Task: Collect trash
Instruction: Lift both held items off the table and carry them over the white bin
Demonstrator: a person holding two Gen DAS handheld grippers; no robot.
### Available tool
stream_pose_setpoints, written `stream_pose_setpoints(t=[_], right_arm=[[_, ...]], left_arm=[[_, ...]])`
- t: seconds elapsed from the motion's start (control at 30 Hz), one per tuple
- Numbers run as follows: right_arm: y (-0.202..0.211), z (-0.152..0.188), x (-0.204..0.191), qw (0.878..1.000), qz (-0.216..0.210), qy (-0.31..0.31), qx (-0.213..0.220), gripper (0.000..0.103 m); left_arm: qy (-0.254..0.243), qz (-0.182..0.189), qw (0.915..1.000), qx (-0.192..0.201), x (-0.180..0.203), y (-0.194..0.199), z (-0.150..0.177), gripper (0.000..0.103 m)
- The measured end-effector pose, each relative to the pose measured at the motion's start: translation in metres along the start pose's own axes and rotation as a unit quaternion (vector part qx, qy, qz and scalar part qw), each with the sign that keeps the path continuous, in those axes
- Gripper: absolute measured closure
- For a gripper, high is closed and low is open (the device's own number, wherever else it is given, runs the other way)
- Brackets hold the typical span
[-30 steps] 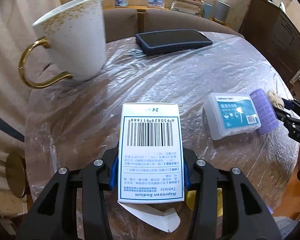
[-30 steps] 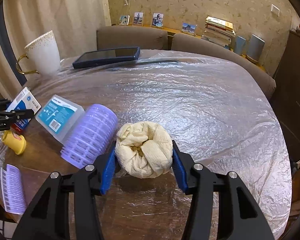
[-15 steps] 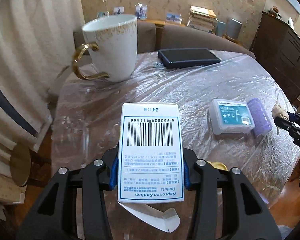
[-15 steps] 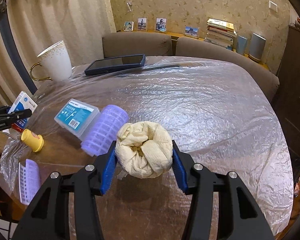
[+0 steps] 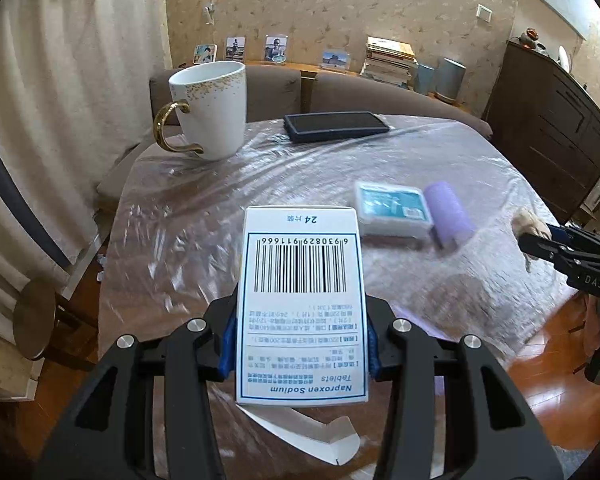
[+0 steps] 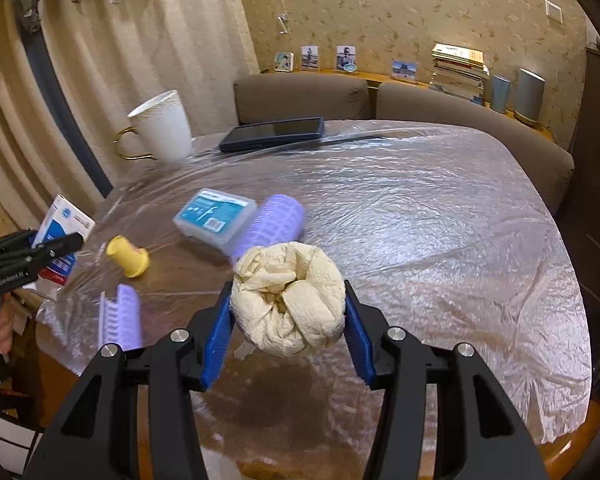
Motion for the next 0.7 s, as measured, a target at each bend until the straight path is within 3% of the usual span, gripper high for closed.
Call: stream_pose_setpoints(t=[0.7], right_arm=[[0.038,0.073,-0.014,0.999,-0.024,0.012,-0.041,0.053]], left_arm=[[-0.034,0.013,0.9989,-0.030,0.067,0.030,0.065,0.055]])
Point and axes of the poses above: each gripper's, at about its wrist camera, not at the fingertips, and y roughly against the way its jaws point, x to its right, z to its underside, the point moved 8 cm from there along -y, roughly the way its jaws point, and after that the axes turned 7 degrees about -y, right-handed, at the moved point
